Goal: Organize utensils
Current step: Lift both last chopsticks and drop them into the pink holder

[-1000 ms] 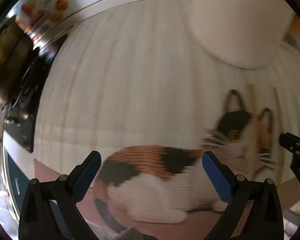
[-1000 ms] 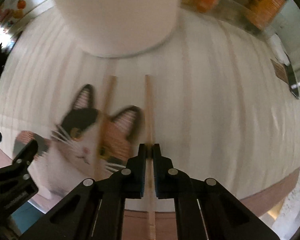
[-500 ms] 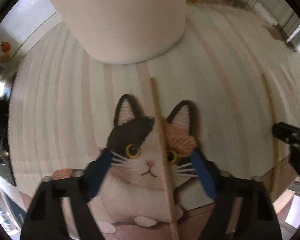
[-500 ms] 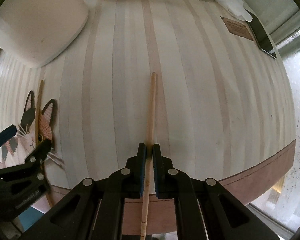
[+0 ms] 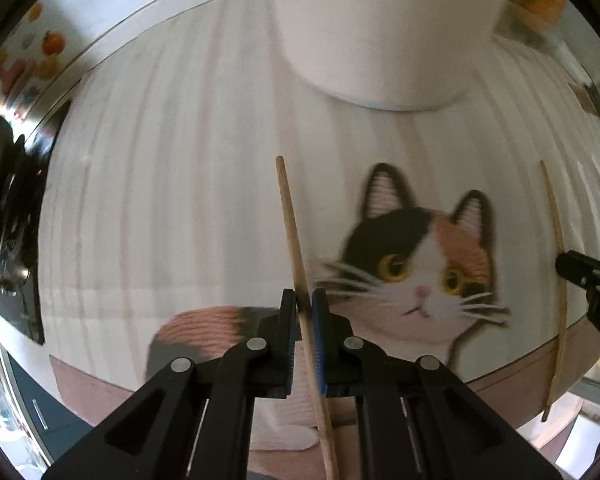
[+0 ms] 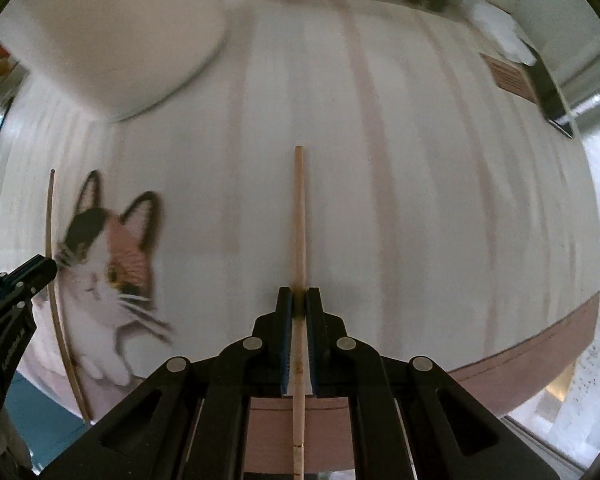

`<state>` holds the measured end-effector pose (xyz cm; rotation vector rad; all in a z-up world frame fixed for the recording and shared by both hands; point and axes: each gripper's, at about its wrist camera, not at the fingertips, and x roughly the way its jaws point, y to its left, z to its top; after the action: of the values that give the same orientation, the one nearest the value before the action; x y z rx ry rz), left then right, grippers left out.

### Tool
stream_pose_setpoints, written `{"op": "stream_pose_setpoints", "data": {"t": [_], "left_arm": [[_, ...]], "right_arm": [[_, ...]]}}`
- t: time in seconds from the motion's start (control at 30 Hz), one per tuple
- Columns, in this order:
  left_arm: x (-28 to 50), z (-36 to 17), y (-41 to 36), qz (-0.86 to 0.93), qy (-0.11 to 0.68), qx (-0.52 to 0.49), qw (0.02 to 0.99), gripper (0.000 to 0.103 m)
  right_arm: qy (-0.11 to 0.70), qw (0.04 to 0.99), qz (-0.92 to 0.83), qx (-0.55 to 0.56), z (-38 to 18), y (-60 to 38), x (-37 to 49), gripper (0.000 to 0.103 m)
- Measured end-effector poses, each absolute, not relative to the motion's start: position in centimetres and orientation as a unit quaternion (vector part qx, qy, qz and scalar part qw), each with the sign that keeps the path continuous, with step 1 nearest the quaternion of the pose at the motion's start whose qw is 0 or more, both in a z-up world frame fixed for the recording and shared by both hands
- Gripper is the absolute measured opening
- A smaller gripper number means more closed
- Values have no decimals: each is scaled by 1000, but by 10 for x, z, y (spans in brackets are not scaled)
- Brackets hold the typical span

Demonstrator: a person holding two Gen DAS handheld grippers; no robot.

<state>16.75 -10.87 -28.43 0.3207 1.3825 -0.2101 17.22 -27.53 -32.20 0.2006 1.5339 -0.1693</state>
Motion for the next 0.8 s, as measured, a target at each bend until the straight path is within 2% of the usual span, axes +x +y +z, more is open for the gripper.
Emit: {"op": "stream_pose_setpoints", "data": {"t": [0.37,0.8], "left_arm": [[169,-291,-69,-86,642,123,751,5],[171,-298,-70,-85,643,123,751,6]], "right_arm": [[701,709,-21,70,-322,-213,187,7],[712,700,-22,49,-334,-215,203,7]]}}
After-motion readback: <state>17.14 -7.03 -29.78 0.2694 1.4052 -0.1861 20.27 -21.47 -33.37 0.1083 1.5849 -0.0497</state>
